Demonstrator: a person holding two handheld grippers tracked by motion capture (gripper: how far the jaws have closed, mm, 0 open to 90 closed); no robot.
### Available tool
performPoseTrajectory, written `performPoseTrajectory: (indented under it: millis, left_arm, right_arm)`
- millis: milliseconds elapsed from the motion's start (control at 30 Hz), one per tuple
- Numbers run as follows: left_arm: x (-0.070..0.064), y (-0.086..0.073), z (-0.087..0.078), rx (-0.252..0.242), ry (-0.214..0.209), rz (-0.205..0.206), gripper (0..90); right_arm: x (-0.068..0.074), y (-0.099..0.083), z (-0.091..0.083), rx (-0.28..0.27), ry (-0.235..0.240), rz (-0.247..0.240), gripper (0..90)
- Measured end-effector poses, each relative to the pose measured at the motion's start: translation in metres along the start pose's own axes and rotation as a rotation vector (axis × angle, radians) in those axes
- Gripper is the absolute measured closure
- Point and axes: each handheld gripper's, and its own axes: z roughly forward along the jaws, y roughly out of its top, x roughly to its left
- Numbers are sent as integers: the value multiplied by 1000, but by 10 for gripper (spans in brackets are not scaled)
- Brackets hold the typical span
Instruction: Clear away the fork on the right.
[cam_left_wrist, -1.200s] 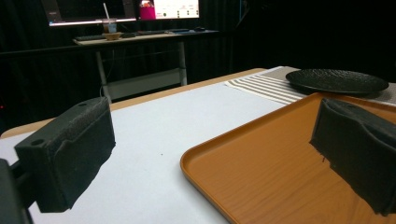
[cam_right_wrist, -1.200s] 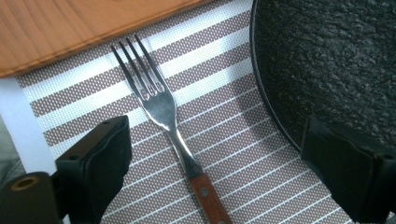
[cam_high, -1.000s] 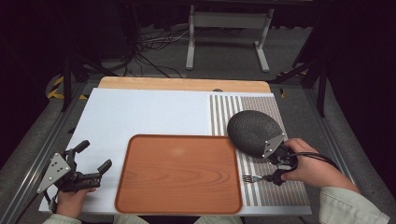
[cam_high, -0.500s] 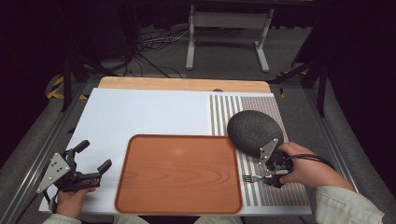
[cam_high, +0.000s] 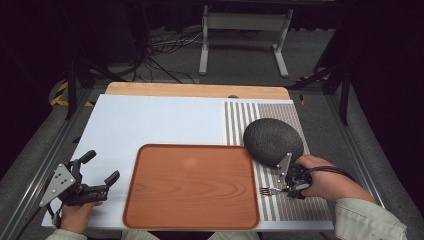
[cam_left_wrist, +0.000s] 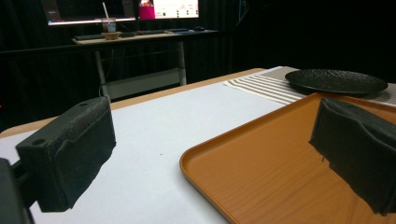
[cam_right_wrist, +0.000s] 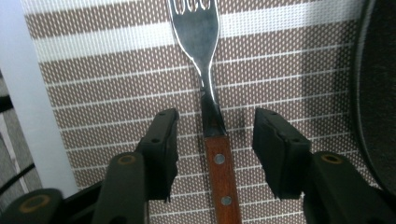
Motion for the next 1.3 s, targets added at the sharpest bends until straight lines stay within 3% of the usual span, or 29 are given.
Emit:
performPoseTrajectory:
  millis: [333,600,900,1300]
  left_arm:
    - [0,0,0,1,0,2,8]
    - [0,0,0,-2,1,-2,8]
    - [0,0,0,0,1,-4,8]
    - [0,0,0,-2,1,-4,8]
  right_arm:
    - [-5,3,5,76,22,-72,761]
    - [-3,4,6,87,17,-119,780]
    - [0,5,3,81,16,-109,784]
    - [1,10,-22,28,-27,-79,785]
